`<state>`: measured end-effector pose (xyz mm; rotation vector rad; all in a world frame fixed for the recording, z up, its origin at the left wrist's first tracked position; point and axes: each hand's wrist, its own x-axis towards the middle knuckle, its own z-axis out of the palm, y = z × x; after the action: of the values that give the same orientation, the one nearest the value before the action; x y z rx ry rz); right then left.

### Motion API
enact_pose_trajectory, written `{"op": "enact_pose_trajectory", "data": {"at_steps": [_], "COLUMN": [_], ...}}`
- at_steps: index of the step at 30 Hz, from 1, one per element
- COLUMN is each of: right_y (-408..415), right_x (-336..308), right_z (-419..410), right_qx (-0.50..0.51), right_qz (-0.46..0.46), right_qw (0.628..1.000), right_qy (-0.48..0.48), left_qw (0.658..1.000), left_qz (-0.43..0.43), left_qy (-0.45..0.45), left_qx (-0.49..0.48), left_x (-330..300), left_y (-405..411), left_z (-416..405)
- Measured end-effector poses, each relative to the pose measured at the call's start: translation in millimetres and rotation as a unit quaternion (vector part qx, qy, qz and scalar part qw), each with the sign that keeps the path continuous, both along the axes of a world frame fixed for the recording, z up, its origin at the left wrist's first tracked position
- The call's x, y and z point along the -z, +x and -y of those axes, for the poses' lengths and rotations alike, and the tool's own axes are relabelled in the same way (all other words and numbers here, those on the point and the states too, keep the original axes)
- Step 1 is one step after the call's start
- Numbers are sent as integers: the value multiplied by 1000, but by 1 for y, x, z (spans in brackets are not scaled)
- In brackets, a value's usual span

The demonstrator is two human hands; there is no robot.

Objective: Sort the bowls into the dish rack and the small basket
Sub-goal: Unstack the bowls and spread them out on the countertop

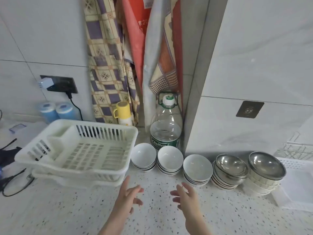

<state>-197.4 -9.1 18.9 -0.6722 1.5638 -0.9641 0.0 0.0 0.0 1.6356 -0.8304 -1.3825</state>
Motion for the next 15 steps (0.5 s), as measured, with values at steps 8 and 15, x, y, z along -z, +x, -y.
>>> {"op": "enact_pose_trajectory", "data": {"at_steps": [8,15], "right_y": [30,30], "right_x": [3,19], "right_z": [42,71], "right_qx": [-55,-23], "right_qz": [-56,-51], "right_qw": [996,997], "right_qy": [30,60], "left_qw": [996,999], "left_qz": [46,22], "left_qy": [-26,45], "left_qx": [69,1], "left_x": [-1,26], "left_y": [-14,-9], "left_z": [60,92]}}
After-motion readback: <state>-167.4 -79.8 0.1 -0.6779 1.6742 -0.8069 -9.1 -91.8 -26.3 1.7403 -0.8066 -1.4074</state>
